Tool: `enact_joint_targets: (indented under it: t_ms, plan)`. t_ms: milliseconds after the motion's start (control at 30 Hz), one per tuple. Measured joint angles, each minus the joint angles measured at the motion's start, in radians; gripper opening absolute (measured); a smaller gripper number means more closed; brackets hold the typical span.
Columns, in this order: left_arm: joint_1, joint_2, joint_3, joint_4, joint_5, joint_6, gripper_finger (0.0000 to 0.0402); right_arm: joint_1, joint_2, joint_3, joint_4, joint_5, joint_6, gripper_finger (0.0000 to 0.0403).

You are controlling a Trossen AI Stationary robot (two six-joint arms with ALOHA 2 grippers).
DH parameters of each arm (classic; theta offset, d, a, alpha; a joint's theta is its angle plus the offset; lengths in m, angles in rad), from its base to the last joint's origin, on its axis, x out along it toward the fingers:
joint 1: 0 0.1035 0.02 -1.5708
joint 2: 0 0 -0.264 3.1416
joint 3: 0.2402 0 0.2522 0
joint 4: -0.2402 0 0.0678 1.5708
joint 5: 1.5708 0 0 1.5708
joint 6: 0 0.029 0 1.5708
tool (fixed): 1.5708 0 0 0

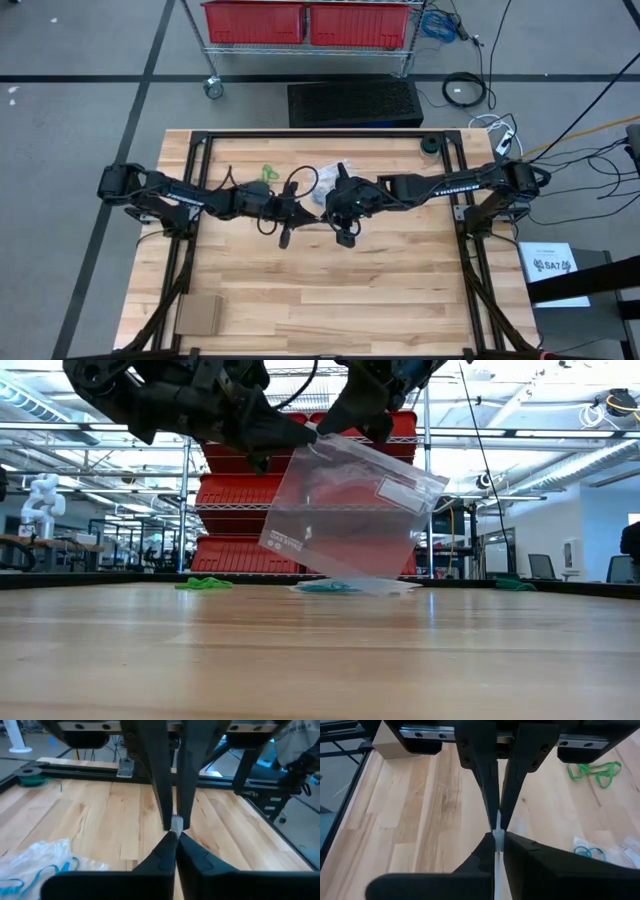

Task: Sort rubber bands
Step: Open the left transparent zip lock bag

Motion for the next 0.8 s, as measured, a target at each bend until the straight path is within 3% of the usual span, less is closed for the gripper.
enact_joint_targets:
  t_ms: [800]
  plan:
    - [0.016,-0.02,0.0,0.031,-0.029,-0.017,0.0001,0.062,-0.001,0.0,-0.187,0.025,0.084,0.0002]
